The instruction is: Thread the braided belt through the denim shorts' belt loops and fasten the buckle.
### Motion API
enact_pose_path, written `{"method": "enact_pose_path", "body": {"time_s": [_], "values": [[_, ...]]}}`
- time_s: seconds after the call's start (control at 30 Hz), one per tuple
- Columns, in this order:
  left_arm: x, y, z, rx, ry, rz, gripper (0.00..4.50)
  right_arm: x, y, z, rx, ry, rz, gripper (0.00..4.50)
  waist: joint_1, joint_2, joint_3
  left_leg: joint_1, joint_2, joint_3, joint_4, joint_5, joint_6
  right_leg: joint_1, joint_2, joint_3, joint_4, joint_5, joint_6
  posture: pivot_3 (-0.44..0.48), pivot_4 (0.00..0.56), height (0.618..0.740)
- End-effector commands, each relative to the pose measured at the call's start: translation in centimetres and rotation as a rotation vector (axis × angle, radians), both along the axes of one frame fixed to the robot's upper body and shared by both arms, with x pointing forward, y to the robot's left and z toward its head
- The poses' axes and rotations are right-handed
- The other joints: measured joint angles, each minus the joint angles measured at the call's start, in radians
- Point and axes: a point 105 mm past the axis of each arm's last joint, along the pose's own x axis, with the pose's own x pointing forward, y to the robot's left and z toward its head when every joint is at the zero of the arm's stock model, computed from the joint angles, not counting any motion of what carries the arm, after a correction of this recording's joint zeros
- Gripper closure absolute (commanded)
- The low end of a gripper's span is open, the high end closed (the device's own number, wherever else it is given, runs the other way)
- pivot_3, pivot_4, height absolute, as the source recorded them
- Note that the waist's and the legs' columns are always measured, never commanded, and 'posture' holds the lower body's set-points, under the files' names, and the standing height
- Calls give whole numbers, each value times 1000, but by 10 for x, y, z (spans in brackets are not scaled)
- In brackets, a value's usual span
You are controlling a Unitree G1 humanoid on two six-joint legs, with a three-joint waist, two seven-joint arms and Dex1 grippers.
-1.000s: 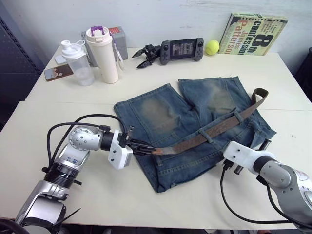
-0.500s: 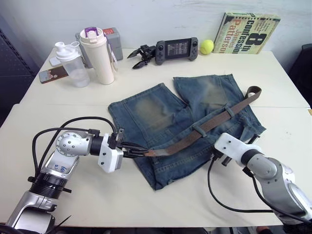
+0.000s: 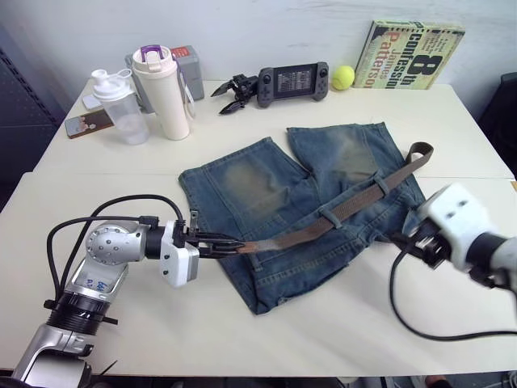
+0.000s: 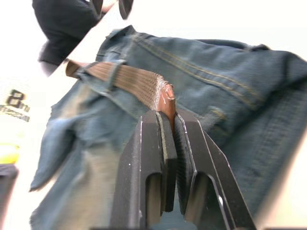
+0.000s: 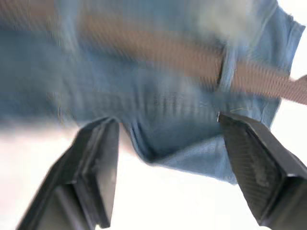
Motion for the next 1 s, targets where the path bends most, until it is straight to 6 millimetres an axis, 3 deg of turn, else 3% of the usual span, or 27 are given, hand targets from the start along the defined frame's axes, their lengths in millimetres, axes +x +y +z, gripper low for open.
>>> {"method": "enact_pose_path", "body": {"time_s": [0.03,0.07,0.13,0.17,0.33,0.4,0.53,0.63,0.9,1.0], "values": [[-10,3,11,-52,-96,1,4500,-21,33,-15,317,210,213,908,2,-3,-1,0,0,-1,0,0,0,0,0,0,0,0,0,0,150,739],[-12,4,11,-57,-108,2,4500,-24,41,-15,394,232,278,908,4,-3,-2,0,1,-1,-1,0,0,0,1,-1,-2,0,0,0,150,739],[-17,4,8,-64,-135,2,4500,-32,84,-12,630,229,428,908,2,-2,-1,-2,1,0,-2,0,0,-1,0,-1,-3,0,0,0,150,739],[-19,4,6,-64,-140,3,4500,-39,98,-11,796,296,412,908,3,1,0,-2,1,0,-2,0,0,0,-1,-2,-4,0,0,0,150,739],[-25,3,1,-53,-158,-3,4500,-64,153,-39,1223,665,99,908,-16,-2,-1,-11,0,-2,6,-5,9,2,-5,-5,-8,1,4,0,150,739],[-27,2,0,-51,-167,-9,4500,-58,163,-44,1338,761,-50,908,-28,-3,-1,-11,0,-2,6,-4,8,2,-5,-4,-8,2,6,0,150,739],[-29,0,-1,-43,-177,-16,4500,-38,166,-45,1459,832,-224,908,-33,-4,-2,-8,0,-3,5,-3,6,3,-5,-4,-8,3,7,0,150,739],[-30,0,-1,-37,-183,-13,4500,-21,156,-45,1482,795,-286,908,-29,-4,-2,-8,0,-3,4,-3,5,2,-5,-5,-8,3,7,0,150,739],[-27,0,-1,-23,-189,-6,4500,-16,147,-57,1449,784,-335,908,-24,-4,-1,-7,1,-2,1,-1,3,1,-5,-5,-7,3,7,0,150,739],[-26,-1,-1,-26,-189,-8,4500,-13,144,-58,1447,775,-339,1700,-24,-4,-1,-7,1,-2,0,-1,3,1,-5,-4,-7,3,7,0,150,739]]}}
